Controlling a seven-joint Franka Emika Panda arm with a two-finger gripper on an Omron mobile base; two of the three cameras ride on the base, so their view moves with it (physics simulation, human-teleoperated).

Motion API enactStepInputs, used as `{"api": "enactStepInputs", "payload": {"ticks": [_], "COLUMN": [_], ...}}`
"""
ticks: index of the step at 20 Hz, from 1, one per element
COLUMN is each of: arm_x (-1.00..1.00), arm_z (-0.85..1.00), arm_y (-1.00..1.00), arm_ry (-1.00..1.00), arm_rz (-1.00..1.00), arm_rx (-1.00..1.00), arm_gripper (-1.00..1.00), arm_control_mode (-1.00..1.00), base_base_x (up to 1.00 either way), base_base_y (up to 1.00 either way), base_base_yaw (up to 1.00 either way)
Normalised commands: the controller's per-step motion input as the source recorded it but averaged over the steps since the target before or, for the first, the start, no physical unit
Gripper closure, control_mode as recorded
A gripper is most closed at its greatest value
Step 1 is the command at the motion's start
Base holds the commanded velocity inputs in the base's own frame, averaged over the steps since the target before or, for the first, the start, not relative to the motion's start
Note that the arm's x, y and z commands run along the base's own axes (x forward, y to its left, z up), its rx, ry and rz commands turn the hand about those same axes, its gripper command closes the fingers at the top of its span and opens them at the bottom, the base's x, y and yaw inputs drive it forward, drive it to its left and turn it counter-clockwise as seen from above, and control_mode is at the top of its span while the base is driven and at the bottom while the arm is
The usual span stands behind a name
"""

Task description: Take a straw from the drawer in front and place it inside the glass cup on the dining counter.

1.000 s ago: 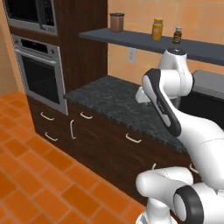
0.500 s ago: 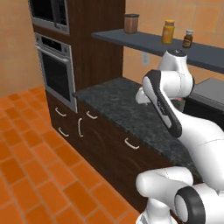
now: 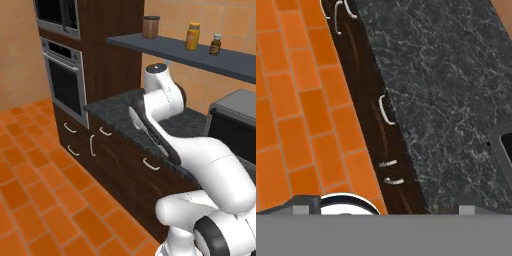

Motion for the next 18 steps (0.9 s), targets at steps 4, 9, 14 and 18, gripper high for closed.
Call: {"api": "enactStepInputs", "payload": {"ticks": [4, 9, 14, 18], "arm_x": [0.21, 0.18, 0.22, 0.29], "arm_z": [-0.6, -0.75, -0.88, -0.87], "arm_y": [0.93, 0.32, -0.04, -0.14], "arm_ry": [0.0, 0.0, 0.0, 0.0], "arm_rz": [-0.01, -0.02, -0.04, -0.06], "arm_rx": [-0.54, -0.51, -0.38, -0.27], "arm_gripper": [-1.0, -1.0, -1.0, -1.0], "arm_control_mode": [-1.0, -1.0, -1.0, -1.0], "base_base_x": [0.0, 0.0, 0.0, 0.0], "base_base_y": [0.0, 0.0, 0.0, 0.0], "base_base_yaw": [0.0, 0.0, 0.0, 0.0]}}
